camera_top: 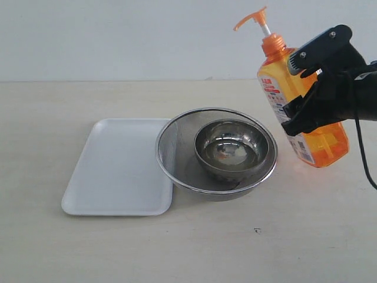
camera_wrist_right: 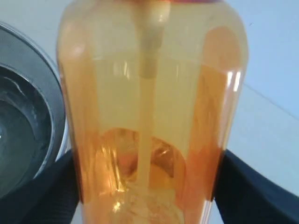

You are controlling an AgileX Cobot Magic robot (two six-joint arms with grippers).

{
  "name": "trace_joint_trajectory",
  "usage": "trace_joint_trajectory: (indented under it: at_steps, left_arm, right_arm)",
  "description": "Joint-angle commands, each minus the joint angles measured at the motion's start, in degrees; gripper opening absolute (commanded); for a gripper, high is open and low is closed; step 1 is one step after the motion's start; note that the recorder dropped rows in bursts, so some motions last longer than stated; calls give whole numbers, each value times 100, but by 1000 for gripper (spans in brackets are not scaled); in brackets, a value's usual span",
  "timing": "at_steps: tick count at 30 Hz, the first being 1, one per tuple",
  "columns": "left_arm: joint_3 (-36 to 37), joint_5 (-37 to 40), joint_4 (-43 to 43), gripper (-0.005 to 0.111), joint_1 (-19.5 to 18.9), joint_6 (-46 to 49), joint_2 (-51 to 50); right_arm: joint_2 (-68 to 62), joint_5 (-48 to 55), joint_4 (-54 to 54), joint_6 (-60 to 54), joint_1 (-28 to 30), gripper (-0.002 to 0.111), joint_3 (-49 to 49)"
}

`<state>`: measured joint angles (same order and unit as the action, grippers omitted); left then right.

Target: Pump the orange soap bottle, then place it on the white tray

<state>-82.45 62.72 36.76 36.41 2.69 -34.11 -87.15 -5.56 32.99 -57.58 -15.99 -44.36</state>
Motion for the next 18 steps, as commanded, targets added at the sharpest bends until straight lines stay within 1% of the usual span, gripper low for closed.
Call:
trace_joint_trajectory:
  at_steps: [1,7,18]
  left_arm:
    - [19,21,13,5,18,-64,44]
    - [19,21,13,5,18,-64,44]
    - [19,21,13,5,18,-64,44]
  right_arm:
    - [157,-446,-57,-74,2,0,-44]
    - [157,-601,-36,-25,2,0,-44]
    - [157,-1361,4,1381,2,0,-33]
